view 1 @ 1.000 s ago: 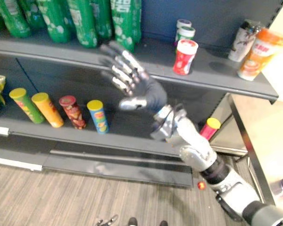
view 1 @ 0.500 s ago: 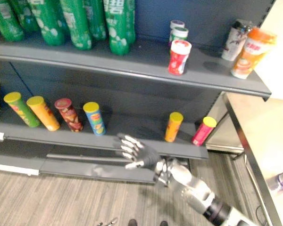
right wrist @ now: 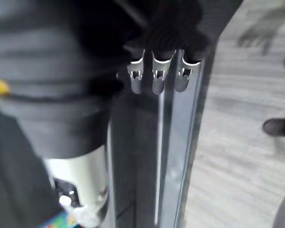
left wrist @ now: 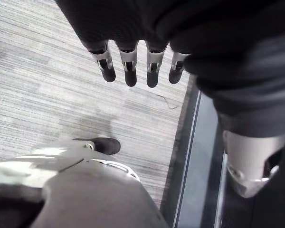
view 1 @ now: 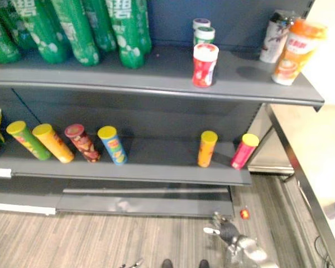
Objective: Put the gum and the chips on the shelf.
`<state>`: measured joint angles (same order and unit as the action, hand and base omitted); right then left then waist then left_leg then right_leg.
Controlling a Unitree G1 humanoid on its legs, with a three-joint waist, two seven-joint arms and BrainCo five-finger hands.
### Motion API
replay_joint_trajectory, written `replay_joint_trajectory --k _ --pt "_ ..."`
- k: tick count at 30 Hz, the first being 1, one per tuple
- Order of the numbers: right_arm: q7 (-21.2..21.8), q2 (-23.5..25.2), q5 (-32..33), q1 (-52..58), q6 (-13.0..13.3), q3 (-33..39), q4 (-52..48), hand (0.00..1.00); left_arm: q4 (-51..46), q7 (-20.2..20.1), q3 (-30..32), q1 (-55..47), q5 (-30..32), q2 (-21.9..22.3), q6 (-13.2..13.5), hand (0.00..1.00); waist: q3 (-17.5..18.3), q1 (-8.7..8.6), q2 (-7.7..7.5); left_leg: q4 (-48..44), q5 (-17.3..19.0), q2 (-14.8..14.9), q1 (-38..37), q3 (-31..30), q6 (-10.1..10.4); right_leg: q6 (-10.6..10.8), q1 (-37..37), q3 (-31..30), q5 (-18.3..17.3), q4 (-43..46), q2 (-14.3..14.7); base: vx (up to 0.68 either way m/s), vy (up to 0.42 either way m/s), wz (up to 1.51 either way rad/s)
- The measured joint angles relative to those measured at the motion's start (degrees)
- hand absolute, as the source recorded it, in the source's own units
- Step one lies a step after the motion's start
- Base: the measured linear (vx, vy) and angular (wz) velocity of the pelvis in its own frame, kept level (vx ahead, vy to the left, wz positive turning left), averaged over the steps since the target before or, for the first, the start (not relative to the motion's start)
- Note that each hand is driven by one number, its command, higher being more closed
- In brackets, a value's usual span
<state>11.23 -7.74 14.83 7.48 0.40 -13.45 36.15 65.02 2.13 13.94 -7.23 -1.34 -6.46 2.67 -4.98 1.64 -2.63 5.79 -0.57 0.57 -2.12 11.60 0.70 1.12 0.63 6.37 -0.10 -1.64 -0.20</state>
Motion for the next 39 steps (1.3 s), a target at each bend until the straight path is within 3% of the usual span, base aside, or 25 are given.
replay_joint_trajectory --k 6,11,29,31,34,35,37,38,39 --pt "-4.8 2.0 -4.6 -0.1 1.5 10.8 16.3 0.00 -0.1 0.0 -0.2 -0.2 -0.1 0.1 1.2 0.00 -0.3 -0.08 0.43 0.0 0.0 -0.1 -0.4 -0.1 0.1 0.1 0.3 0.2 -0.1 0.0 -0.1 0.05 0.007 0.01" --pt "-7.0 2.7 -6.3 -1.4 3.4 17.8 22.9 0.00 0.0 0.0 -0.7 -0.3 -0.3 0.6 2.2 0.00 -0.4 -0.29 1.06 0.0 0.1 -0.2 -1.1 -0.1 0.1 0.1 0.9 0.3 -0.1 0.0 -0.2 0.00 0.007 0.01" --pt "-8.5 4.7 -2.2 -2.9 3.7 35.4 30.1 0.00 1.6 -0.8 1.1 -0.1 -4.3 1.3 2.3 0.00 -1.6 -0.51 1.78 0.0 0.8 -0.3 -2.8 2.1 0.1 0.3 1.9 -1.8 0.0 -0.4 -0.3 0.01 0.006 -0.05" --pt "-8.7 4.8 -1.1 -2.9 3.6 37.1 30.2 0.00 1.6 -0.9 2.3 -0.1 -5.1 1.7 2.3 0.00 -2.6 -0.50 1.47 -1.8 2.0 0.0 -2.7 3.7 -0.2 0.9 1.2 -3.4 -0.5 1.8 -0.2 0.01 0.024 -0.39" --pt "-9.3 5.8 0.5 -2.7 3.7 40.2 29.8 0.00 1.0 -1.2 2.7 1.3 -5.5 1.8 2.3 0.00 -5.0 -1.28 2.19 -12.7 7.9 1.5 1.9 5.9 -0.9 1.8 -2.6 -4.9 -3.5 9.2 -0.6 -0.03 0.019 -0.33" --pt "-9.4 6.0 1.4 -2.1 3.6 40.9 29.2 0.00 1.0 -1.3 3.2 1.3 -7.0 1.9 2.3 0.00 -5.9 -1.43 1.68 -15.4 9.6 2.5 2.8 8.6 -1.4 2.3 -3.8 -6.3 -3.9 10.3 -0.4 -0.08 0.056 -0.66" --pt "-9.5 6.7 2.1 -0.9 3.7 41.2 26.8 0.00 1.0 -1.2 5.2 1.5 -7.5 2.3 2.3 0.00 -6.0 -1.65 2.28 -19.7 11.9 4.9 4.5 14.3 -2.1 3.2 -6.1 -9.5 -3.6 10.6 0.6 -0.08 0.071 -1.02" --pt "-9.5 7.2 2.2 -0.5 3.6 41.3 25.1 0.00 0.8 -1.0 6.4 1.6 -7.5 3.0 2.3 0.00 -6.1 -1.27 2.10 -22.2 13.7 7.2 6.2 18.2 -2.4 3.7 -8.1 -8.8 -3.8 9.6 0.4 -0.07 0.107 -1.59" --pt "-9.5 7.5 2.7 -0.5 3.7 41.4 24.1 0.00 0.6 -0.9 7.2 1.6 -7.5 3.3 2.3 0.00 -5.6 -0.83 2.97 -23.3 15.2 9.0 6.9 21.8 -2.6 3.9 -9.6 -6.4 -3.3 9.0 -0.1 -0.08 0.153 -2.03"
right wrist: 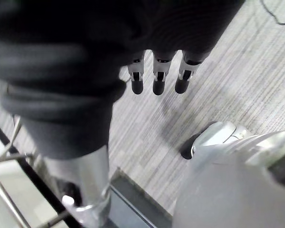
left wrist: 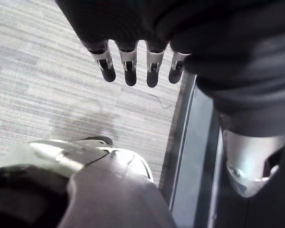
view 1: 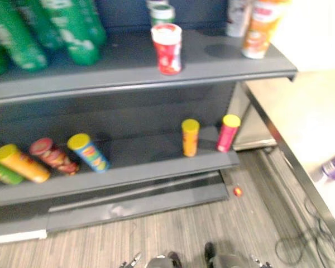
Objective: Put the gum and the chips on the shelf.
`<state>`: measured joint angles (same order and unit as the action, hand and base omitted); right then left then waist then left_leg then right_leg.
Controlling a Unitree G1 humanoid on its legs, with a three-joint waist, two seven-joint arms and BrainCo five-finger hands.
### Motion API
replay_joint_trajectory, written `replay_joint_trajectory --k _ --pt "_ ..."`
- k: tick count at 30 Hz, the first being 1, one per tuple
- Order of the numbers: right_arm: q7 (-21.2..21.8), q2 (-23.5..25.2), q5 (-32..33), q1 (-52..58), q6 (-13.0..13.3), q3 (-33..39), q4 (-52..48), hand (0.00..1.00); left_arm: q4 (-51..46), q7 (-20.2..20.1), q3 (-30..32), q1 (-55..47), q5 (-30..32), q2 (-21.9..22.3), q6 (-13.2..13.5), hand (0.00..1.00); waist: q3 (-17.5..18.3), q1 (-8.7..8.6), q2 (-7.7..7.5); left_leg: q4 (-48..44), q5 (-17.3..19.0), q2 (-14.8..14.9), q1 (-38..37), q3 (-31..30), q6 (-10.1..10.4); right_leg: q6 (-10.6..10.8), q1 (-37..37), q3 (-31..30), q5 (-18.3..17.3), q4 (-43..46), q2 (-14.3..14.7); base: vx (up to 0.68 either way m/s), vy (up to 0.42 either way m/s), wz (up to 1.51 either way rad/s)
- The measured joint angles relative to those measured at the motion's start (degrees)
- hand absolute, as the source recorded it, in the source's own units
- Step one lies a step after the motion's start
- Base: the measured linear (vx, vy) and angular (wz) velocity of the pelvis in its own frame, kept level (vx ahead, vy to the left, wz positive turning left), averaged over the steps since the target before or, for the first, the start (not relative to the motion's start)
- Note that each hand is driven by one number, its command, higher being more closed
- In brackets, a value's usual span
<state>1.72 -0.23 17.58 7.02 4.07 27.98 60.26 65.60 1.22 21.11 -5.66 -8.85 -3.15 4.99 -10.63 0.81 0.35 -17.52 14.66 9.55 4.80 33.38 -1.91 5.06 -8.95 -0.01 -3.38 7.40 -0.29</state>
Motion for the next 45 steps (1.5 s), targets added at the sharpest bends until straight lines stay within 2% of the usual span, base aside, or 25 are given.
replay_joint_trajectory --k 2,3,4,6,9,10,11,14,17,22,28,31,32,33,34,35,36,38,39,40,41,42,45 --pt "-0.1 0.7 1.3 0.0 0.2 1.0 -1.1 0.00 -0.4 0.2 1.2 0.5 0.0 -0.1 0.1 0.00 -0.7 0.29 -0.55 -1.1 1.0 2.8 -0.2 5.7 -0.2 -0.3 -1.7 8.3 0.2 0.4 -2.5 -0.04 0.155 -1.90" --pt "-0.4 1.1 1.6 1.1 0.0 1.7 -0.8 0.00 -0.8 0.4 1.4 1.3 0.0 -0.3 0.1 0.00 -0.8 -0.04 -0.35 -1.2 1.1 4.7 -0.6 9.1 -0.4 -1.3 -1.7 16.9 -0.4 4.3 -5.7 0.03 0.116 -1.53" --pt "-0.8 1.2 1.6 1.9 0.0 1.9 -0.4 0.00 -1.4 0.4 1.4 1.8 0.0 -0.3 0.1 0.00 -0.8 0.05 -0.40 -1.0 0.7 5.4 -1.5 11.5 0.2 -1.8 -1.3 20.5 -0.7 7.3 -7.5 0.05 0.100 -1.23" --pt "-1.3 1.3 1.6 2.6 -0.1 1.9 1.3 0.00 -2.2 0.2 0.7 2.3 0.0 -0.3 0.4 0.00 -0.7 0.16 -1.08 0.0 0.2 5.6 -4.3 15.9 1.0 -1.7 1.3 22.1 -0.7 9.6 -10.2 0.08 0.033 -1.20" --pt "-1.3 1.0 1.5 1.6 -0.1 2.0 3.6 0.00 -2.3 -0.6 -2.1 3.5 0.0 -0.6 0.9 0.00 -0.5 -0.55 -1.68 2.1 -1.0 4.3 -6.8 21.2 2.1 -0.4 5.7 22.1 1.0 5.7 -12.0 0.06 -0.065 -1.00" --pt "-1.3 0.8 1.5 0.8 -0.2 2.0 4.4 0.00 -2.3 -1.0 -2.8 3.9 0.0 -0.9 1.0 0.00 -0.4 -0.54 -2.30 2.4 -1.5 3.9 -7.3 23.5 2.7 -0.3 6.4 22.1 1.7 3.0 -12.2 0.05 -0.110 -0.86" --pt "-1.4 0.5 1.4 0.0 -0.2 2.0 5.0 0.00 -2.2 -1.1 -2.8 3.9 0.0 -1.0 1.0 0.00 -0.4 -0.63 -2.26 2.5 -1.9 3.9 -7.4 24.4 3.1 -0.3 6.6 22.2 1.7 1.9 -11.8 0.02 -0.203 -0.89" --pt "-1.3 -0.7 1.4 -0.8 -0.4 2.0 6.1 0.00 -0.9 -1.5 -2.9 3.9 0.0 -0.3 0.7 0.00 -0.4 -1.18 -1.01 3.8 -4.1 4.7 -8.4 26.0 5.0 -0.2 6.7 21.3 1.7 -1.4 -9.5 -0.03 -0.196 -0.57" --pt "-1.1 -1.1 1.3 -1.5 -0.4 2.0 6.4 0.00 -0.3 -1.6 -2.9 3.9 0.0 -0.1 0.7 0.00 -0.5 -2.29 -0.70 4.7 -5.9 5.9 -9.0 25.7 6.0 -0.3 8.0 21.7 1.7 -3.4 -7.6 -0.05 -0.156 -0.09" --pt "-1.1 -2.1 0.9 -2.4 -0.3 4.3 6.3 0.00 -0.6 -1.6 -2.8 3.8 0.0 0.5 0.5 0.00 -0.9 -2.33 0.37 5.6 -7.1 5.8 -8.9 25.3 5.9 -1.1 8.0 22.3 1.1 -4.1 -7.3 -0.14 -0.025 0.04" --pt "-1.2 -1.5 0.9 -2.5 -0.3 6.6 6.3 0.00 -0.6 -1.5 -2.7 3.5 0.2 0.7 -0.2 0.00 -0.6 -2.59 1.48 7.4 -7.8 4.2 -8.9 25.1 5.4 -1.0 7.5 22.3 0.4 -4.0 -8.1 -0.08 0.046 0.02" --pt "-1.4 -1.2 0.9 -2.5 0.3 5.0 5.4 0.00 -0.6 -1.5 -2.7 3.6 -0.1 0.7 -0.1 0.00 -0.7 -2.53 1.36 2.5 -7.7 6.4 -8.4 25.8 5.4 -1.2 7.4 21.1 0.3 -4.2 -7.9 0.00 -0.002 -0.22" --pt "-1.4 -1.4 0.9 -2.5 0.7 3.8 5.4 0.00 -0.7 -1.4 -2.7 3.6 -0.3 0.7 -0.1 0.00 -0.7 -2.48 1.30 -1.1 -7.7 8.0 -8.0 25.5 5.4 -1.3 7.4 20.2 0.2 -4.3 -7.8 0.00 -0.056 -0.50" --pt "-1.4 -1.9 0.9 -2.4 1.7 3.0 5.2 0.00 -0.9 -1.5 -2.7 3.5 -1.7 1.0 0.0 0.00 -0.9 -2.40 1.76 -8.0 -7.7 10.9 -7.1 22.7 5.4 -1.5 8.0 18.2 0.6 -4.2 -7.2 0.01 -0.063 -0.62" --pt "-1.4 -2.4 0.9 -2.4 2.1 2.7 5.2 0.00 -1.3 -1.5 -2.7 3.2 -2.5 1.3 0.0 0.00 -1.0 -2.45 1.95 -13.0 -8.1 12.4 -5.1 16.9 4.8 -1.9 8.3 16.8 0.5 -3.9 -6.8 0.04 -0.065 -0.63" --pt "-1.3 -3.0 0.9 -2.3 2.3 2.4 5.3 0.00 -1.7 -1.5 -2.7 3.0 -3.6 1.6 0.2 0.00 -1.1 -2.36 1.91 -13.9 -7.2 11.7 -3.0 11.5 5.1 -2.0 8.4 16.0 0.5 -3.6 -6.9 0.06 0.017 -0.66" --pt "-1.1 -4.2 1.0 -2.7 2.3 1.6 5.6 0.00 -1.8 -1.6 -2.9 3.0 -5.0 2.2 0.7 0.00 -1.1 -2.28 2.30 -10.7 -5.8 7.5 -1.3 0.4 6.7 -1.8 8.1 14.2 0.7 -3.4 -7.9 0.05 0.053 -0.65" --pt "-0.9 -5.8 1.1 -3.1 2.4 0.8 5.9 0.00 -1.7 -1.6 -3.6 2.9 -6.3 2.7 1.4 0.00 -1.2 -2.35 2.57 -3.4 -5.7 2.9 -1.3 -7.8 7.0 -1.1 8.0 11.3 1.2 -4.3 -8.5 0.02 0.124 -0.82" --pt "-0.4 -6.1 1.5 -3.3 2.4 0.8 5.9 0.00 -1.7 -1.6 -4.0 2.9 -6.5 2.8 1.7 0.00 -1.2 -2.25 2.67 2.3 -7.2 1.8 -1.9 -10.3 6.9 -0.8 7.9 9.6 1.3 -4.9 -8.4 0.02 0.159 -0.74" --pt "-0.3 -6.2 1.5 -3.3 2.4 0.8 5.9 0.00 -1.6 -1.7 -4.0 2.9 -6.6 2.8 1.9 0.00 -1.3 -2.23 2.77 4.7 -8.4 1.6 -1.9 -11.3 7.0 -0.5 7.9 8.8 1.5 -5.3 -8.1 0.03 0.196 -0.67" --pt "0.0 -6.4 1.5 -3.4 2.4 0.8 5.9 0.00 -1.3 -1.7 -4.0 2.9 -6.6 3.0 2.0 0.00 -1.2 -2.14 3.57 8.5 -9.7 1.6 -2.1 -13.8 7.9 0.5 7.9 7.4 2.1 -6.3 -7.1 0.06 0.194 -0.54" --pt "0.1 -5.9 1.6 -3.5 2.5 0.7 5.9 0.00 -1.1 -1.6 -4.0 3.0 -6.6 2.5 2.0 0.00 -0.8 -2.20 3.01 9.6 -9.1 0.3 -3.0 -13.5 8.1 1.8 8.1 5.9 2.8 -8.0 -7.5 0.07 0.183 -0.43" --pt "0.2 -4.4 1.5 -3.0 2.4 0.8 6.4 0.00 -1.1 -1.6 -4.6 3.1 -6.1 0.9 2.0 0.00 -0.7 -2.14 0.91 11.4 -8.7 -2.9 -3.5 -11.8 7.4 3.2 8.1 4.7 4.7 -9.9 -10.0 0.09 0.159 -0.14"
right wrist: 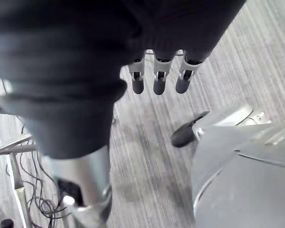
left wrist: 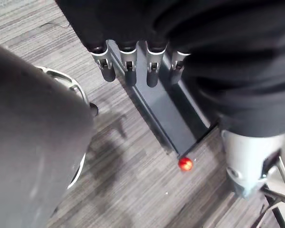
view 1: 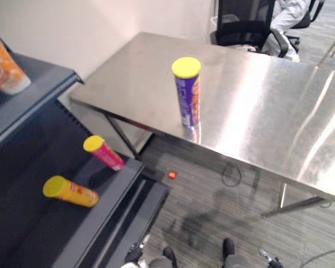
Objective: Put the gum and the chips on the shelf.
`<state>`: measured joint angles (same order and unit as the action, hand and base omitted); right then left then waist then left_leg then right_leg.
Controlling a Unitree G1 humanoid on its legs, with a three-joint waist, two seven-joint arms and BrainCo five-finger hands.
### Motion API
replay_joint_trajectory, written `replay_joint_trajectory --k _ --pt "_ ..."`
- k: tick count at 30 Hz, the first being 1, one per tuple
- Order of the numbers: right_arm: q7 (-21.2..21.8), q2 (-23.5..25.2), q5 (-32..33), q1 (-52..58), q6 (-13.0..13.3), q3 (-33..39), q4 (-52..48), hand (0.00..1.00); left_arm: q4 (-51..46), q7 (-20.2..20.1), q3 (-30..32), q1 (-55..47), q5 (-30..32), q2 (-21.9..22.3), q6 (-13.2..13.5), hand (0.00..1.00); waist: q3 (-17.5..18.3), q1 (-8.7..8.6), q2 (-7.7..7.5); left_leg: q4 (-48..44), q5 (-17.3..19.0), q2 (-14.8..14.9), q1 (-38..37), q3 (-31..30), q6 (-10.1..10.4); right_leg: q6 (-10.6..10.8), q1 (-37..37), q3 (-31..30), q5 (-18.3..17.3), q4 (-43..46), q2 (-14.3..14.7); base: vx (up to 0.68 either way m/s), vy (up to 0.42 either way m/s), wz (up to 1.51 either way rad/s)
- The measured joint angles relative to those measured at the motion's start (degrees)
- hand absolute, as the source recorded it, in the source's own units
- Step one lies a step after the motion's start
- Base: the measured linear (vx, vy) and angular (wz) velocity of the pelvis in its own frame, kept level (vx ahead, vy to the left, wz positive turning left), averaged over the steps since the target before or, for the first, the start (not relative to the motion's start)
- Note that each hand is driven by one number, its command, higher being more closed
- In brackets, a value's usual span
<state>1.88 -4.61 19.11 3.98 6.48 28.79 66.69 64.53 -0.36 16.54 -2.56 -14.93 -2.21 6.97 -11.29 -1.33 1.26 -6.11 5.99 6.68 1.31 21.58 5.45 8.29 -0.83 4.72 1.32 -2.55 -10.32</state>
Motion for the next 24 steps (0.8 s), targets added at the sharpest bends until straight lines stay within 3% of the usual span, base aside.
replay_joint_trajectory --k 4,15,20,24 --pt "0.1 0.3 0.0 -0.2 0.0 0.1 0.0 0.00 1.0 0.0 -0.5 -0.1 0.6 -0.4 0.0 0.00 0.3 0.09 0.70 1.2 0.4 -2.1 -1.9 0.1 -0.7 0.0 0.6 -0.9 0.2 -0.1 -1.2 0.10 0.113 -0.15" --pt "-0.2 0.6 2.5 -0.5 -0.2 9.2 2.2 0.00 1.2 0.0 -0.8 -0.3 3.0 -0.3 0.0 0.00 1.9 0.19 0.20 3.3 0.6 -1.4 -3.8 0.0 -0.5 0.0 -0.1 -3.1 0.2 -0.2 0.3 0.00 -0.029 -0.13" --pt "-2.3 -1.0 8.3 -0.8 -0.3 29.1 2.2 0.00 0.8 0.0 1.2 -2.0 5.0 -0.3 0.0 0.00 5.1 0.30 -0.18 4.0 0.9 -1.5 -5.0 1.0 -0.2 -0.1 -0.1 -4.0 0.1 -0.4 0.4 -0.04 -0.014 -0.13" --pt "-5.6 -8.5 14.0 -3.5 0.1 44.3 3.4 0.00 0.9 0.0 3.0 -2.9 5.0 -0.3 0.0 0.00 6.3 -0.24 -0.77 4.2 1.5 -2.0 -5.5 1.5 -0.4 -0.1 -0.4 -5.1 0.1 -0.3 0.2 -0.01 0.004 -0.12"
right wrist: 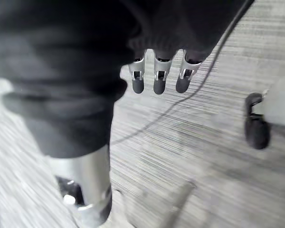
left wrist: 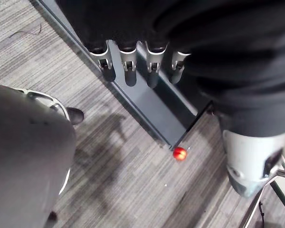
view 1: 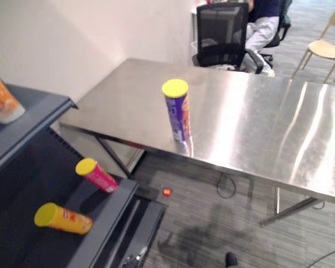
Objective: Put the gum and the chips on the shelf.
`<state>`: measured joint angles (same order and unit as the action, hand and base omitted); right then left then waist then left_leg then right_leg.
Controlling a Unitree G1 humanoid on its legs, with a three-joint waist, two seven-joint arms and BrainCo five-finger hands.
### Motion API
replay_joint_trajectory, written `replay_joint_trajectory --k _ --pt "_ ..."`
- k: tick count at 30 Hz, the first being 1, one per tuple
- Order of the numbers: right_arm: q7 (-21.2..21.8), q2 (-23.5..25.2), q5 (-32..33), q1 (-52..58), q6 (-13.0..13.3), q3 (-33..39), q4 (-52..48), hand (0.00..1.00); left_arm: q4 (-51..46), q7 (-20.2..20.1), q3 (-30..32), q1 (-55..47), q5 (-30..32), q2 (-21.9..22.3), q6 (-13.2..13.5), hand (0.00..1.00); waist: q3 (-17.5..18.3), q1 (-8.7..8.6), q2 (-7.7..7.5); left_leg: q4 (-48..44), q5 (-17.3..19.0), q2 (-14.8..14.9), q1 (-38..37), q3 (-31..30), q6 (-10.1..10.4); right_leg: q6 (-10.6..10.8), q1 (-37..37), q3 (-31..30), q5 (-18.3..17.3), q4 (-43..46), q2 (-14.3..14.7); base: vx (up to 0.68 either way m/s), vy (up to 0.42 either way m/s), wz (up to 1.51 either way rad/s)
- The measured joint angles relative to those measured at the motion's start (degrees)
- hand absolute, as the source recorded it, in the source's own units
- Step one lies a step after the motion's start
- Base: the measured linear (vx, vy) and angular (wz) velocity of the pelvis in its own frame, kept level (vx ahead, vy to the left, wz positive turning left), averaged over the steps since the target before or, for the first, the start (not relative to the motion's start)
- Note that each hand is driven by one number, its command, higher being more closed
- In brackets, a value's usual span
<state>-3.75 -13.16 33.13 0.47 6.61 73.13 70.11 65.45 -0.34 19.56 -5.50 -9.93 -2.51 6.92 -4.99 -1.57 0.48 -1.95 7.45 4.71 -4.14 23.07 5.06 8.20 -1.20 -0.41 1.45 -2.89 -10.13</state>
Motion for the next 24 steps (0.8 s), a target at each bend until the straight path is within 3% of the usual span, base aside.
replay_joint_trajectory --k 2,5,8,10,12,14,19,24 --pt "-1.5 -2.4 2.2 -0.9 0.1 1.6 -1.7 0.00 0.0 0.0 0.6 0.0 0.0 -0.1 0.0 0.00 0.5 -0.14 -0.39 0.0 0.0 -0.1 0.0 0.0 0.0 0.1 -0.1 -0.2 0.0 0.0 0.0 0.00 -0.009 -0.04" --pt "-4.9 -3.0 3.8 -2.2 1.8 -0.6 -12.4 0.00 0.3 0.1 0.8 -0.3 0.0 0.0 0.0 0.00 1.4 -0.45 -0.87 0.3 0.0 0.0 0.0 0.3 0.0 0.1 -0.5 -0.5 0.0 0.1 0.1 0.00 -0.021 -0.08" --pt "-9.8 -1.4 3.5 -2.6 4.9 -9.4 -38.5 0.00 -0.1 0.2 1.4 -1.0 0.0 0.5 0.0 0.00 1.9 -0.77 -0.71 0.8 0.0 0.0 -0.6 1.7 0.0 0.3 -1.0 -1.8 0.2 0.4 0.3 -0.01 -0.022 -0.21" --pt "-12.6 -0.6 -2.3 -2.4 7.1 -13.1 -50.6 0.00 -1.1 0.4 2.8 -1.3 0.1 1.7 -0.2 0.00 2.2 -0.52 -0.87 1.1 0.0 0.3 -1.1 2.4 0.0 0.3 -1.4 -2.4 0.2 0.7 0.6 -0.02 -0.030 -0.20" --pt "-14.7 -0.3 -4.8 -4.1 9.9 -13.0 -54.8 0.00 -2.7 0.4 3.0 -1.3 0.7 2.4 -0.1 0.00 2.7 0.17 -1.31 1.9 -0.4 0.3 -1.2 2.6 0.1 0.3 -1.6 -2.6 0.2 0.8 0.8 -0.01 -0.038 -0.04" --pt "-17.2 1.2 -8.1 -5.3 10.3 -14.8 -57.9 0.00 -3.1 0.3 2.9 -1.3 2.2 2.4 -0.2 0.00 3.0 0.20 -1.82 2.4 -0.8 0.4 -1.3 2.6 0.2 0.3 -1.6 -2.4 0.2 0.9 1.0 -0.01 -0.051 0.02" --pt "-15.6 5.1 -12.2 -4.5 10.5 -26.9 -71.1 0.00 -3.2 0.3 2.0 -1.6 2.4 2.6 -0.9 0.00 3.3 0.22 -1.66 4.1 -1.5 0.0 -2.0 2.4 0.0 0.3 -1.6 -2.3 0.2 0.9 0.7 -0.01 -0.023 0.01" --pt "-6.2 4.4 -15.2 -3.7 10.1 -41.9 -76.4 0.00 -3.5 0.0 -0.9 -1.3 4.0 1.8 -0.8 0.00 3.4 0.47 -1.95 3.8 -1.8 -0.5 -0.7 0.6 -0.3 0.3 -1.7 -0.8 0.2 0.8 0.3 -0.02 -0.028 0.17"
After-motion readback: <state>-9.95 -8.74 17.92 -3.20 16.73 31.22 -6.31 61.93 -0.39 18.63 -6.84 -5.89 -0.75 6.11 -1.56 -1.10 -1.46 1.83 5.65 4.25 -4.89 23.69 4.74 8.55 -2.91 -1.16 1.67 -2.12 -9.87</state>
